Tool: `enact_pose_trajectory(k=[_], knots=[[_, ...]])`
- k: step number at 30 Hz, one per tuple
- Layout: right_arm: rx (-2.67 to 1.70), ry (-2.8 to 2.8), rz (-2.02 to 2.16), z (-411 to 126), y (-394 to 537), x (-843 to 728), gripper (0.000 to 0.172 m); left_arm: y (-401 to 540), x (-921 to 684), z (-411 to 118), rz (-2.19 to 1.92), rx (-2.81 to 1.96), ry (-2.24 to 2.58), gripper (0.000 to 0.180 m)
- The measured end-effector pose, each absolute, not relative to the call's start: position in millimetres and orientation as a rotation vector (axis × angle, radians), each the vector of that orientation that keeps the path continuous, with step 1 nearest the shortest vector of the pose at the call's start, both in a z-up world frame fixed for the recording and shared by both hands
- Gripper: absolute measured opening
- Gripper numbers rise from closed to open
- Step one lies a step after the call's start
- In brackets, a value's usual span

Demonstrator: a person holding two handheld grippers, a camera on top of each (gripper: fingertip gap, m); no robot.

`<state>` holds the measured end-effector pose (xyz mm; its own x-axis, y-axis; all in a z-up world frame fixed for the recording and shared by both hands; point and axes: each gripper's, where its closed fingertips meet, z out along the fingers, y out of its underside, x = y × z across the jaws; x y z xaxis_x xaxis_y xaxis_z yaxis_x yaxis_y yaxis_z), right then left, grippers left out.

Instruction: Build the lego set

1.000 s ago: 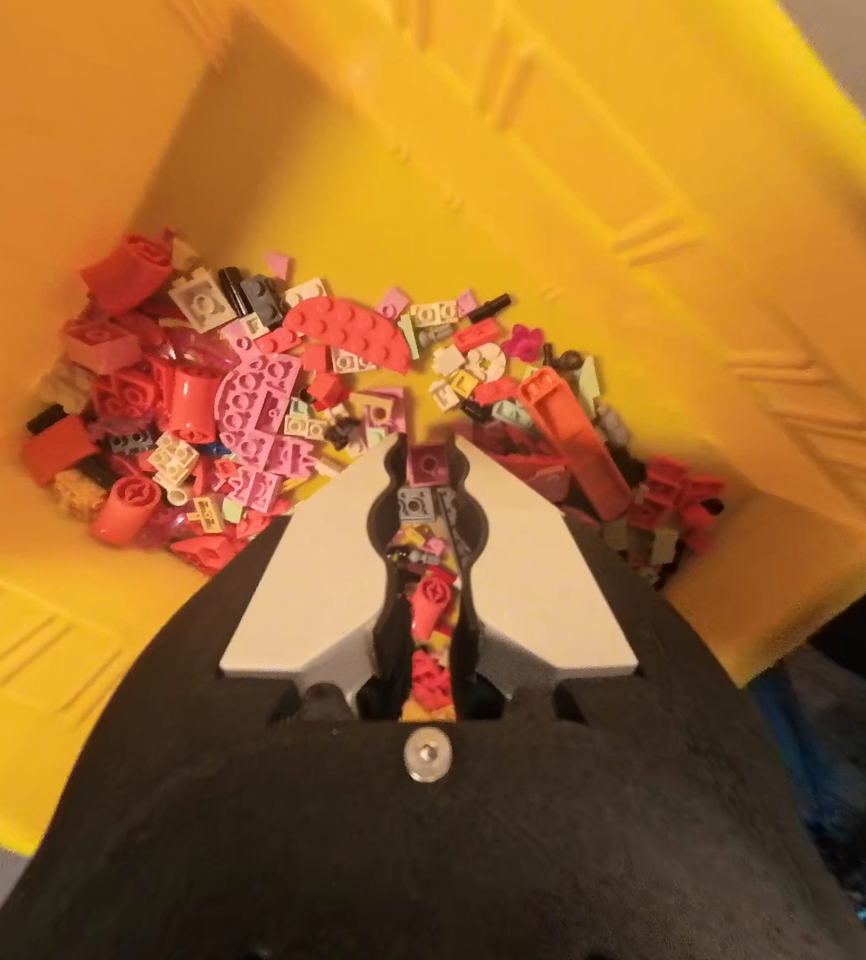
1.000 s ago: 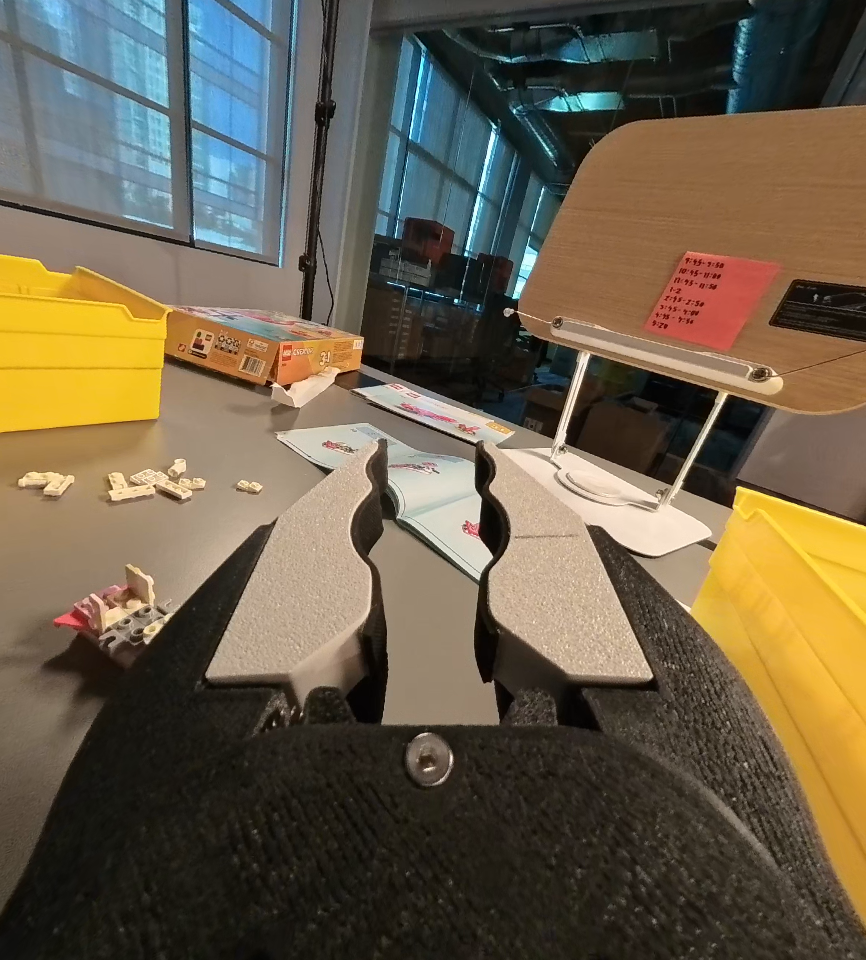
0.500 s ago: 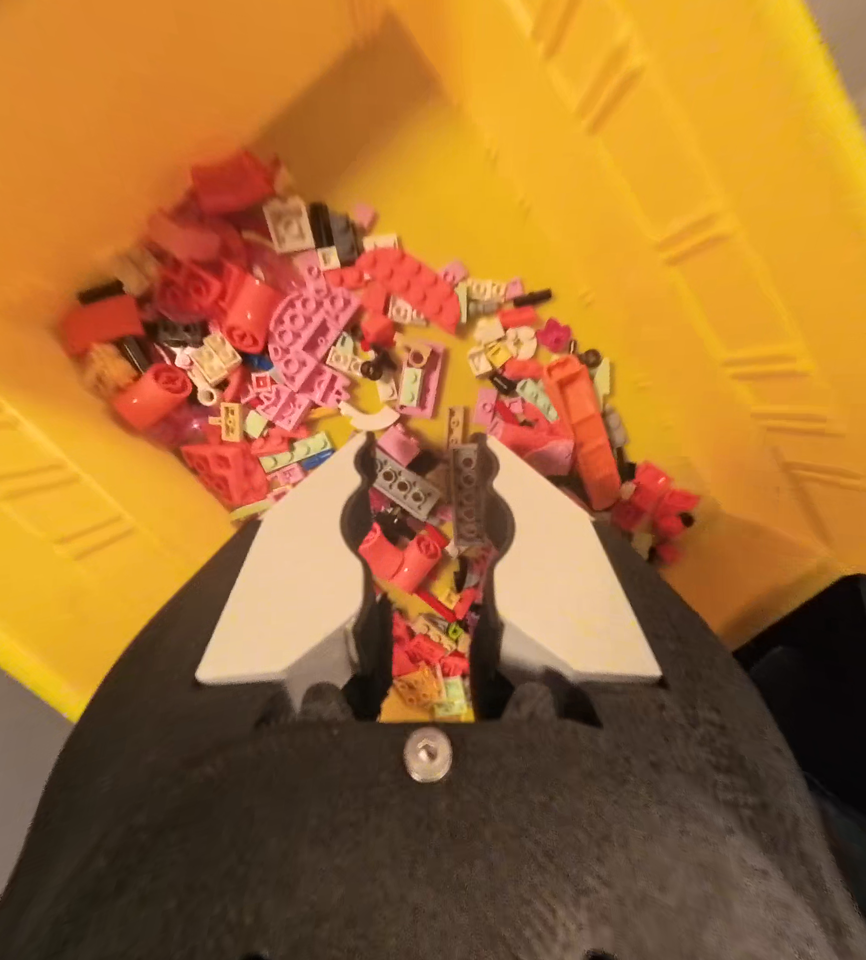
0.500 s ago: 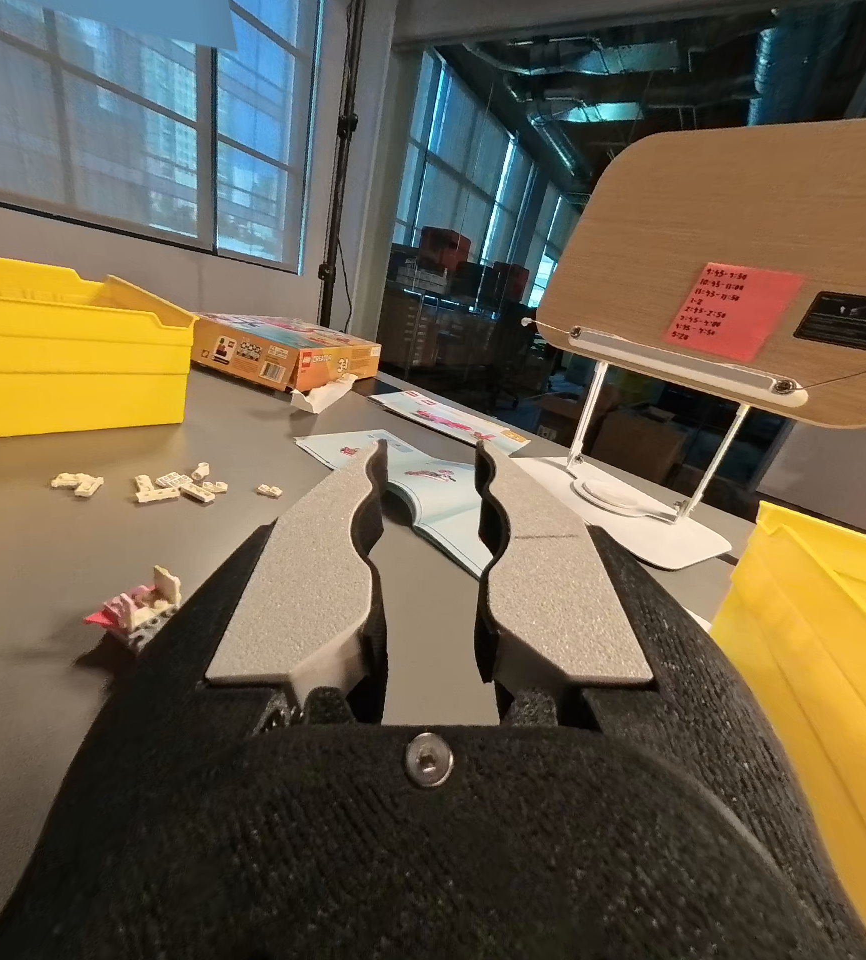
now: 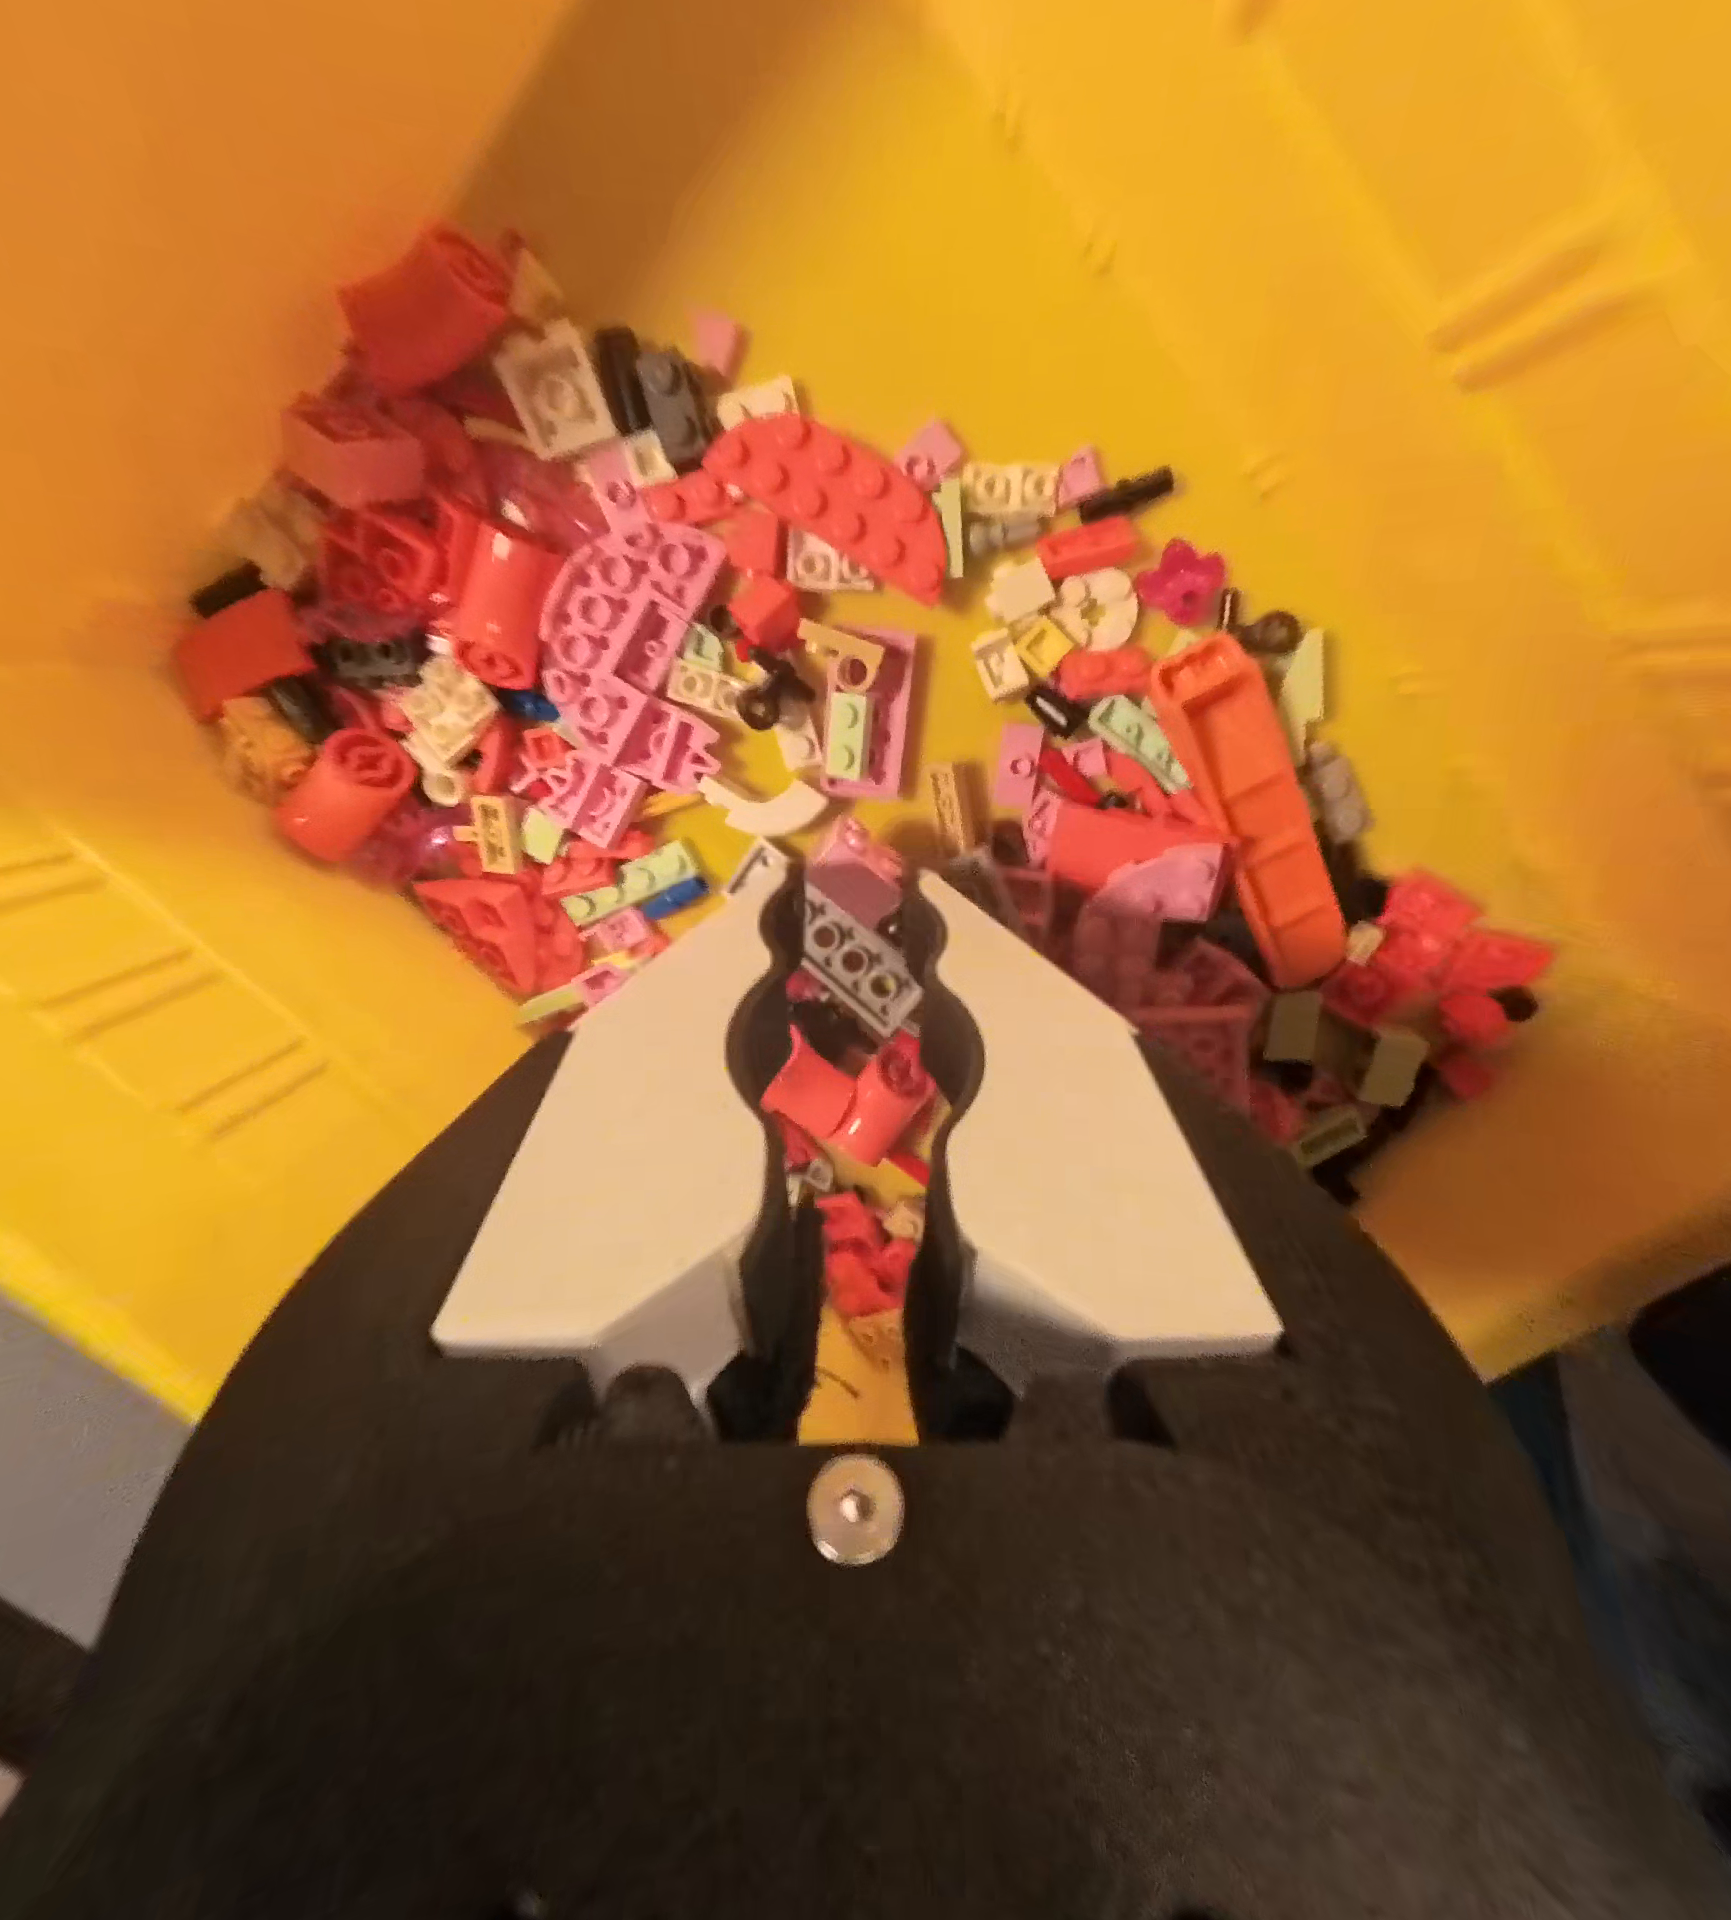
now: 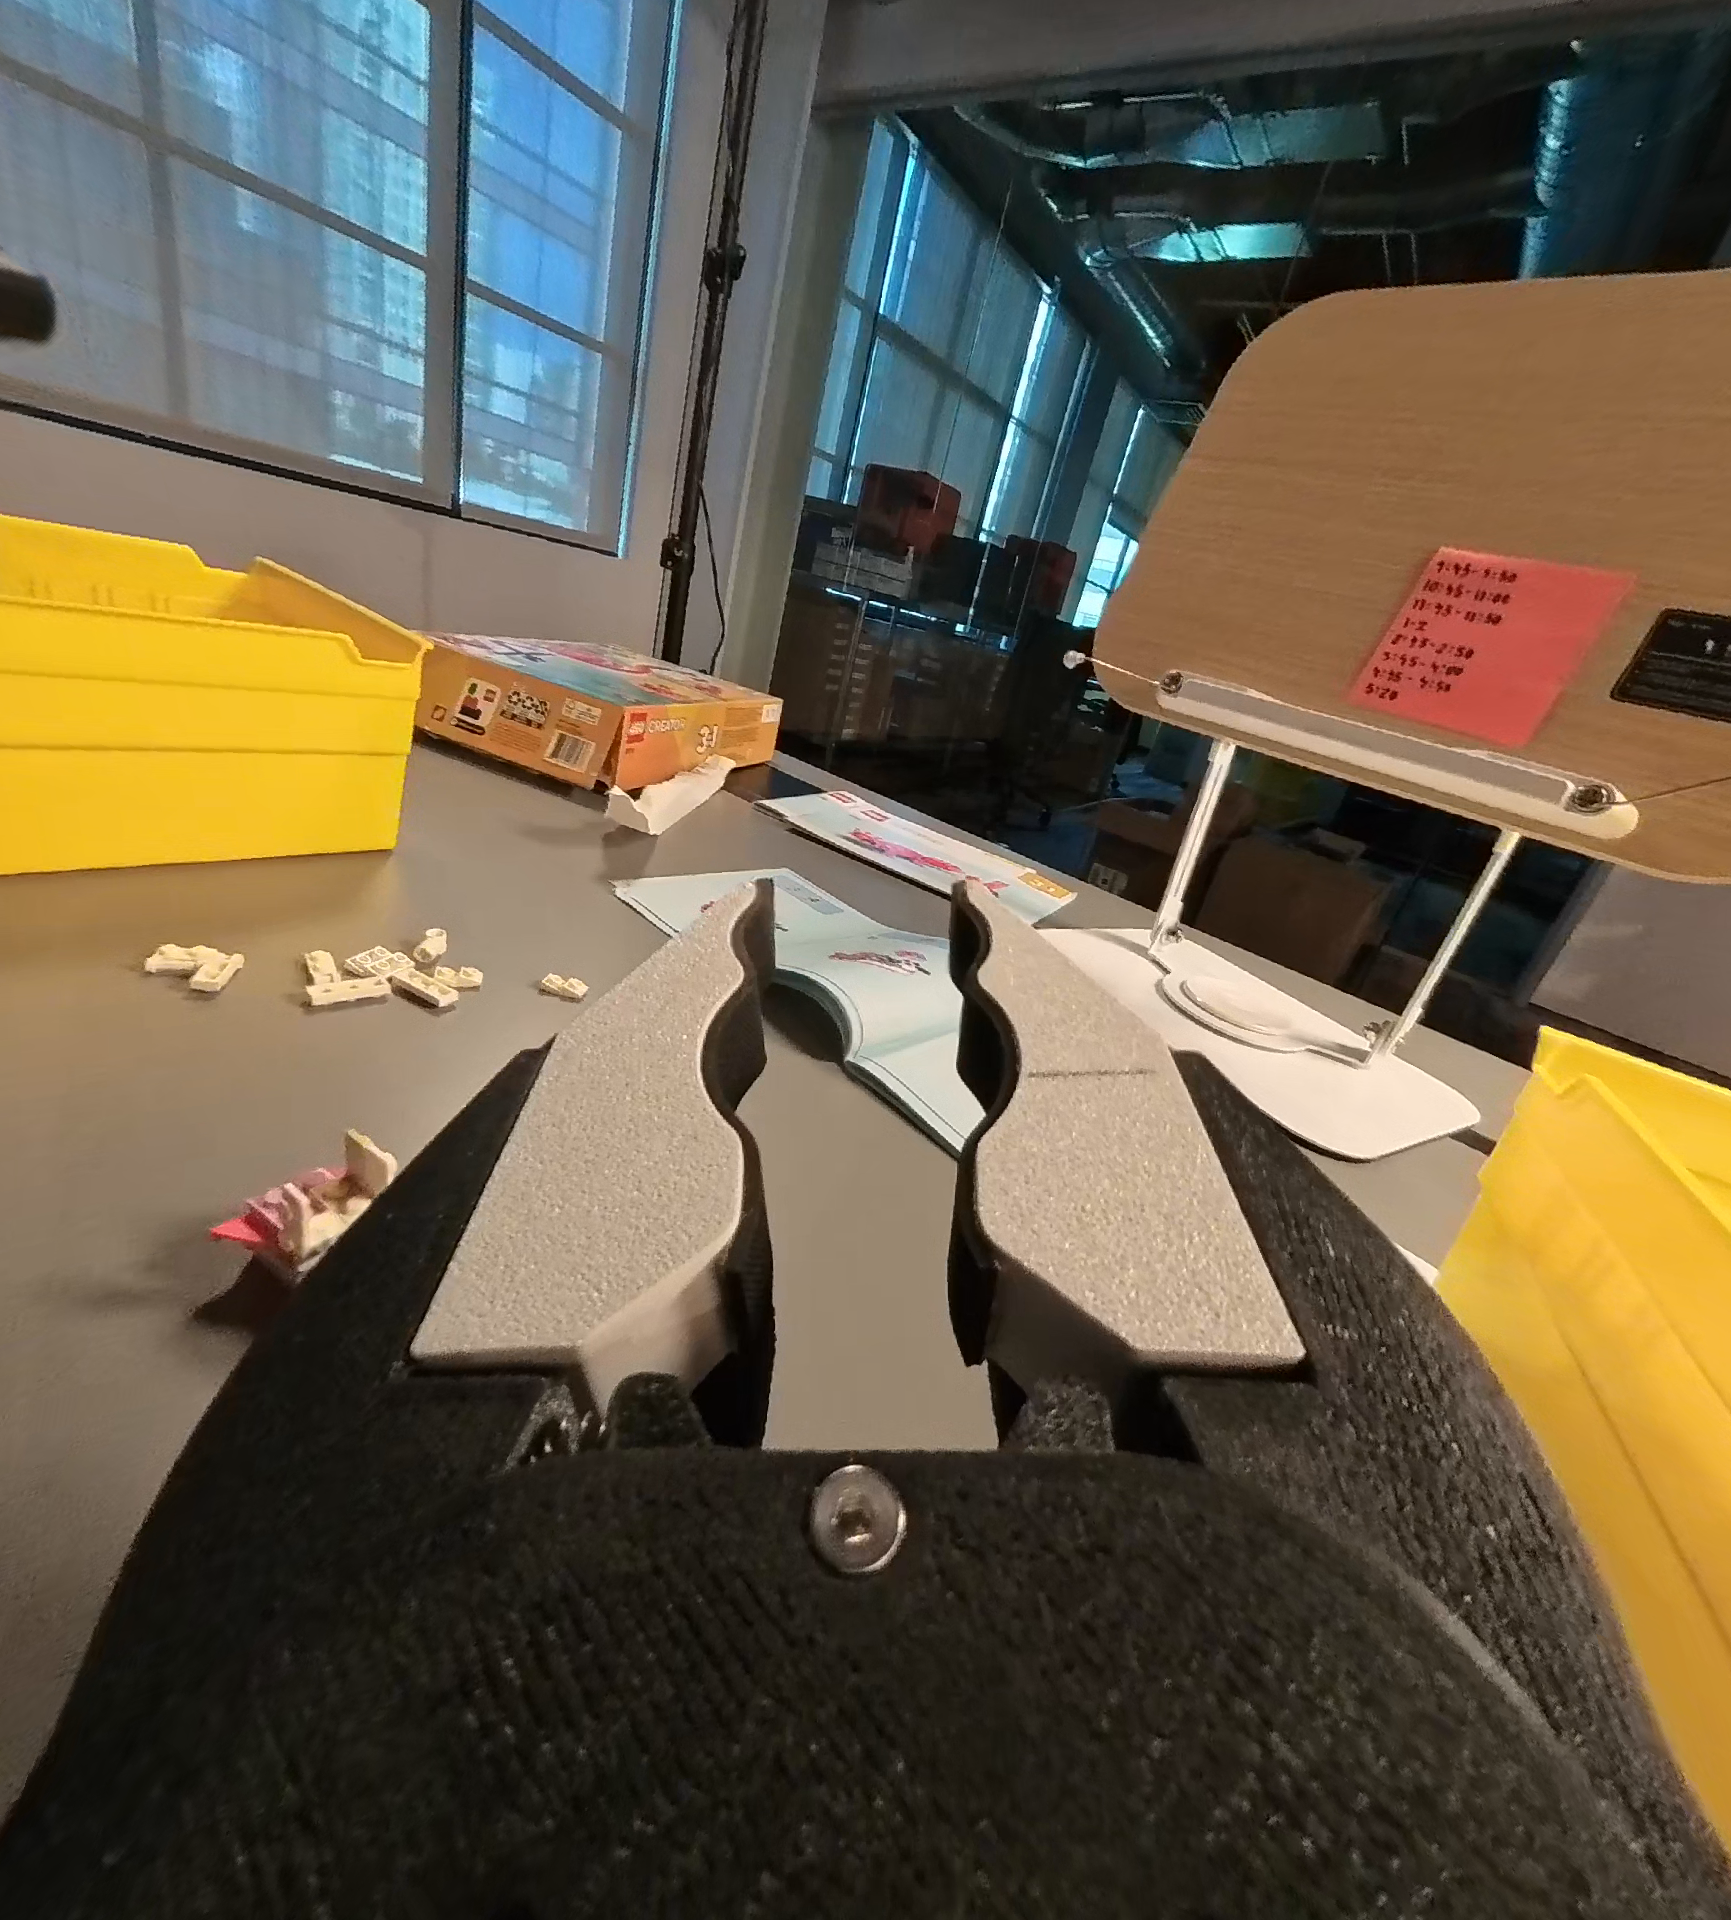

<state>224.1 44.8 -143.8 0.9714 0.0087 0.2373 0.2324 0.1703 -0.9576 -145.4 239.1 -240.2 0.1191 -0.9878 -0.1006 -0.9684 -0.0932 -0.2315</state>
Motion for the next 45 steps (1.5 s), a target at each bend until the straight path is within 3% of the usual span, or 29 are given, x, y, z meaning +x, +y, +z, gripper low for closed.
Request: enact_pose_trajectory(k=[3, 7, 10, 14, 17, 20, 25, 38, 39, 42, 45], knots=[[-1.393, -0.225, -0.170, -143, 45, 221, 0.032, 234, -124, -197, -0.156, -2.061, 1.688, 0.018], [-1.379, -0.254, -0.163, -139, 44, 215, 0.032, 161, -55, -99, -0.345, -1.695, 1.393, 0.017], [-1.380, -0.284, -0.139, -138, 43, 208, 0.032, 105, 0, -74, -0.546, -1.506, 1.317, 0.017], [-1.356, -0.412, -0.094, -129, 30, 186, 0.034, 49, 70, -92, -0.924, -1.326, 1.329, 0.017], [-1.341, -0.445, 0.156, -108, 16, 154, 0.020, 35, 100, -105, -1.017, -1.238, 1.296, 0.017], [-1.482, -0.304, 0.453, -106, 20, 148, 0.028, 35, 119, -116, -0.886, -1.161, 1.299, 0.017], [-1.721, -0.251, 0.510, -129, 29, 142, 0.029, 37, 140, -138, -0.701, -1.124, 1.327, 0.016], [-1.872, -0.235, 0.605, -153, 38, 142, 0.014, 30, 146, -155, -0.747, -1.065, 1.419, 0.017], [-1.899, -0.250, 0.570, -157, 37, 147, 0.014, 26, 146, -155, -0.821, -1.074, 1.435, 0.024], [-2.071, -0.401, 0.471, -179, 24, 164, 0.014, 22, 137, -167, -1.009, -1.161, 1.533, 0.072], [-2.344, -0.702, 0.334, -220, -7, 181, 0.014, 29, 127, -205, -1.027, -1.320, 1.724, 0.076]])
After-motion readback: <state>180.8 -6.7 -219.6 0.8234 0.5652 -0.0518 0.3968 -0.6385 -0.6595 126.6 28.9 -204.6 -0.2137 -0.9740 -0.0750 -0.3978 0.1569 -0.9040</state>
